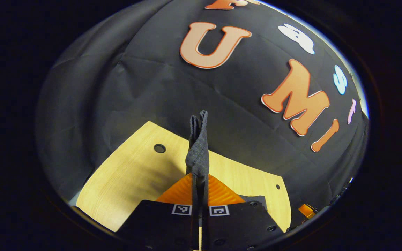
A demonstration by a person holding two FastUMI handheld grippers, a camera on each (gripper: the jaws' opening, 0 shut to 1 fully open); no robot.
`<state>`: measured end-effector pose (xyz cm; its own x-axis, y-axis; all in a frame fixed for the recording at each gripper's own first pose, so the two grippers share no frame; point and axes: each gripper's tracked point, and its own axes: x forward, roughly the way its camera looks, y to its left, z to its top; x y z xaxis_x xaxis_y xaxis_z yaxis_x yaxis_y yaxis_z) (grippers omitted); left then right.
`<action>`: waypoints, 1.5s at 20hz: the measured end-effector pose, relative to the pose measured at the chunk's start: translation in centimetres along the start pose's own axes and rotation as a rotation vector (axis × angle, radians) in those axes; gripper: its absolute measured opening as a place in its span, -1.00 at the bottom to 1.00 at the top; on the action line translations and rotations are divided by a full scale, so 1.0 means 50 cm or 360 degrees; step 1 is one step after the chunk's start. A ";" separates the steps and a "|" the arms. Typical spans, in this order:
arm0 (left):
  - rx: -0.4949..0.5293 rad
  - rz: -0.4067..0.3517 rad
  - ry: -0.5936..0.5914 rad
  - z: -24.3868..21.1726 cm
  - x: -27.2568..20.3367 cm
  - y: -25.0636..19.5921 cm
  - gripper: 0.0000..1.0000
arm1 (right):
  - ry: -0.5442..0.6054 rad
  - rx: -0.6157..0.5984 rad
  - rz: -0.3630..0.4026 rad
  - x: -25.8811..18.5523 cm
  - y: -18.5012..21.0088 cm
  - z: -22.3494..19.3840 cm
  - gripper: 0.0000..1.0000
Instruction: Grasp the waist and the cuffs of the jeans and fold them to make the two legs overlap; first hold the waist and fold one-third of the jeans toward the cuffs, then hold the cuffs and fold the remaining one-third in the same direction to finish folding.
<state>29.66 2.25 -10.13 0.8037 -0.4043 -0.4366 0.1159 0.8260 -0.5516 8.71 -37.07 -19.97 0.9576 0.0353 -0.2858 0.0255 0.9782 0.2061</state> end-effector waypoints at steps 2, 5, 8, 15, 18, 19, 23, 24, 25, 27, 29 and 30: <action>0.0039 -0.0023 0.0001 -0.005 -0.002 -0.055 -0.92 | -0.0007 -0.0005 0.0009 0.000 -0.021 0.005 0.97; 0.0085 -0.0066 0.0019 -0.020 0.002 -0.131 -0.91 | -0.0011 -0.0013 0.0027 -0.001 -0.046 0.008 0.97; 0.0136 -0.0093 0.0051 -0.039 0.013 -0.202 -0.92 | -0.0010 -0.0008 0.0043 0.002 -0.073 0.012 0.97; 0.0230 -0.0181 0.0154 -0.125 0.050 -0.375 -0.92 | -0.0033 0.0013 0.0057 -0.005 -0.151 0.028 0.97; 0.0289 -0.0226 0.0211 -0.178 0.069 -0.454 -0.92 | -0.0033 0.0017 0.0058 -0.006 -0.186 0.029 0.97; 0.0307 -0.0242 0.0230 -0.194 0.075 -0.476 -0.92 | -0.0032 0.0018 0.0061 -0.006 -0.195 0.029 0.97; 0.0349 -0.0273 0.0312 -0.267 0.095 -0.541 -0.92 | -0.0027 0.0024 0.0062 0.000 -0.233 0.031 0.97; 0.0363 -0.0277 0.0343 -0.289 0.098 -0.553 -0.92 | -0.0027 0.0023 0.0065 0.001 -0.242 0.032 0.97; 0.0382 -0.0280 0.0371 -0.311 0.105 -0.565 -0.92 | -0.0025 0.0021 0.0064 0.002 -0.249 0.030 0.97; 0.0425 -0.0286 0.0440 -0.362 0.116 -0.582 -0.91 | -0.0016 0.0020 0.0066 0.009 -0.260 0.028 0.97; 0.0468 -0.0292 0.0521 -0.407 0.123 -0.588 -0.92 | -0.0013 0.0019 0.0075 0.010 -0.270 0.028 0.97; 0.0500 -0.0287 0.0547 -0.425 0.123 -0.589 -0.91 | -0.0016 0.0017 0.0079 0.009 -0.272 0.030 0.97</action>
<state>18.79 -32.91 -11.66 0.5220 -0.6140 -0.5920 0.4482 0.7880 -0.4221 9.25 -50.67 -21.51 0.9607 0.0819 -0.2653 -0.0194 0.9730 0.2301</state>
